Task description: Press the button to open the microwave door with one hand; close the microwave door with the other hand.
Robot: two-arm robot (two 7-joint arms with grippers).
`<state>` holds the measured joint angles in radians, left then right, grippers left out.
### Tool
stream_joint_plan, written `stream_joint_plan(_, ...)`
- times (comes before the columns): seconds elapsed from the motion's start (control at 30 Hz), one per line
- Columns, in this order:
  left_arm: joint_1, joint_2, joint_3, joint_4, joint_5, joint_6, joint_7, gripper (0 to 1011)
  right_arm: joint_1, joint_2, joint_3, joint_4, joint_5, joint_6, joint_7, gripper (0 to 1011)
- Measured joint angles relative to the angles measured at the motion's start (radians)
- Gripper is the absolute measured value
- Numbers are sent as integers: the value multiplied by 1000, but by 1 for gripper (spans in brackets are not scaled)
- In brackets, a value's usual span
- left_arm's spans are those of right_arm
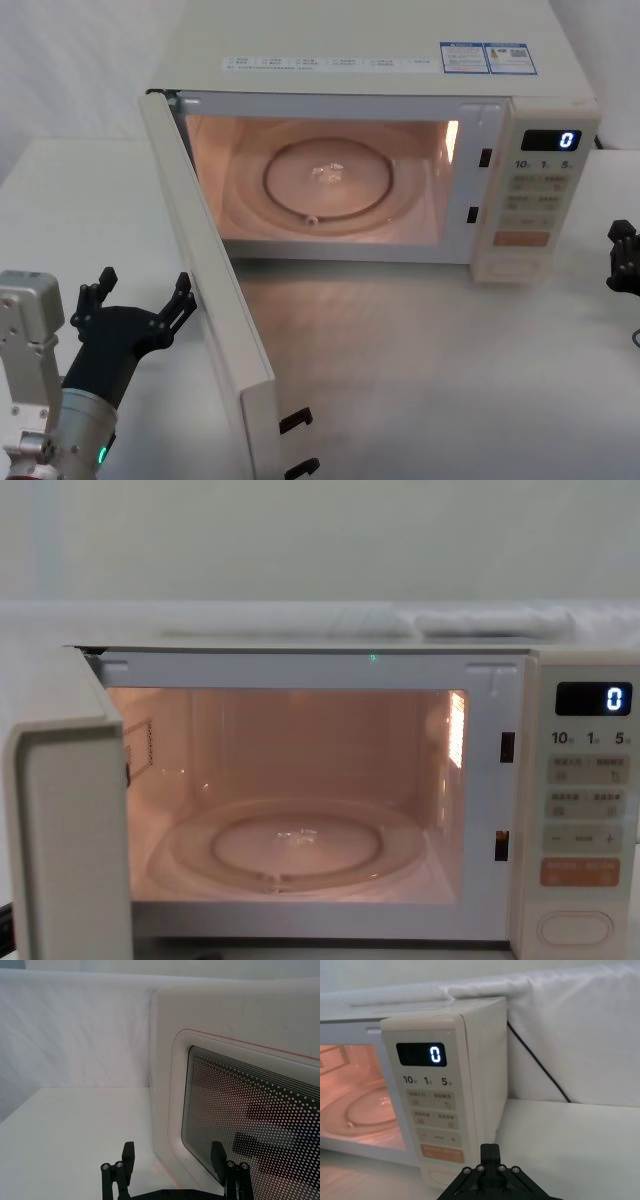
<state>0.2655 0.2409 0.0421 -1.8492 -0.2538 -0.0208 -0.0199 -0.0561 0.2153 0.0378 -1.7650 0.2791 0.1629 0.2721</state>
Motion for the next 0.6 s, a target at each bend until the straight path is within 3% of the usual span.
stream_joint_plan(0.33,0,0,0,0,0,0,0,1001,1,1,-2,4,3,2,3,38)
stream_joint_plan(0.6,0,0,0,0,0,0,0,1001,0,-2,-2,2,-1,2,0,268)
